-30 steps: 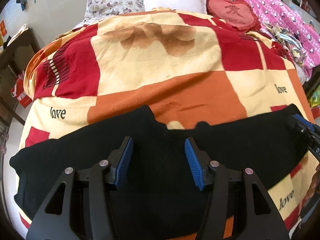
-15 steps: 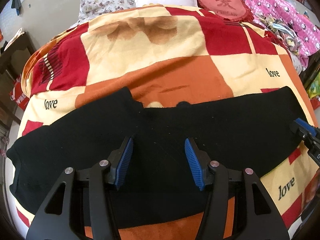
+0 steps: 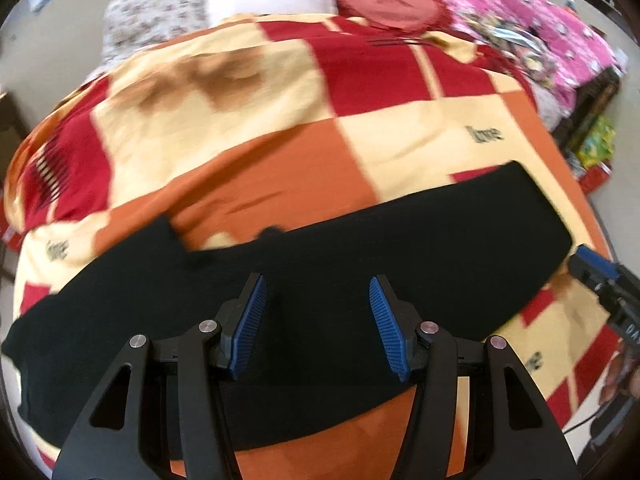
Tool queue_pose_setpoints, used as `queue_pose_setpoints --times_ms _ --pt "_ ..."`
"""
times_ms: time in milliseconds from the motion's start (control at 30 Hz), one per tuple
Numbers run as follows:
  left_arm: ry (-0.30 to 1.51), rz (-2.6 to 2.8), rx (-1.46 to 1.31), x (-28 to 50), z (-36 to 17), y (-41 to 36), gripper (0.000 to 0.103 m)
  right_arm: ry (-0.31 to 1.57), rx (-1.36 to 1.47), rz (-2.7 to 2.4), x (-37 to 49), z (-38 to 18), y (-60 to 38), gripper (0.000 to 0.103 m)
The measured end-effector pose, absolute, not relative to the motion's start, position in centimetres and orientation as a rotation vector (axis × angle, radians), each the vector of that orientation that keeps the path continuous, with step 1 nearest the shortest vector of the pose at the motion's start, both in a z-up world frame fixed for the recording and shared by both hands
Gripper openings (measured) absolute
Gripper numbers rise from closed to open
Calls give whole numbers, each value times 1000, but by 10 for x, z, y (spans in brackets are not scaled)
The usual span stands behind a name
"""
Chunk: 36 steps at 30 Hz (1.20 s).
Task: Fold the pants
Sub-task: 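Grasp the pants end with the right gripper while the left gripper grasps nearby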
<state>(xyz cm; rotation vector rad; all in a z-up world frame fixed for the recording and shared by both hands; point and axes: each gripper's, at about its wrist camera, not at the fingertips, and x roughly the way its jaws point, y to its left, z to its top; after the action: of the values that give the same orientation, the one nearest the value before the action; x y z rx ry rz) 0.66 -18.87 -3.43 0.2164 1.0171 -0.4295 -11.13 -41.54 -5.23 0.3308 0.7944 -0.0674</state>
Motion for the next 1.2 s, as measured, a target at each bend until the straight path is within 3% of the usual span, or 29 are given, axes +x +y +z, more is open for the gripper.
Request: queue_pose_setpoints --times_ms 867,967,1200 --pt "1121 -849 380 60 -53 -365 54 768 489 115 -101 -75 -424 47" --pt "1118 -838 397 66 -53 -371 70 759 506 121 -99 -75 -427 47" --pt "1114 -911 443 69 -50 -377 71 743 533 127 -95 -76 -425 52"
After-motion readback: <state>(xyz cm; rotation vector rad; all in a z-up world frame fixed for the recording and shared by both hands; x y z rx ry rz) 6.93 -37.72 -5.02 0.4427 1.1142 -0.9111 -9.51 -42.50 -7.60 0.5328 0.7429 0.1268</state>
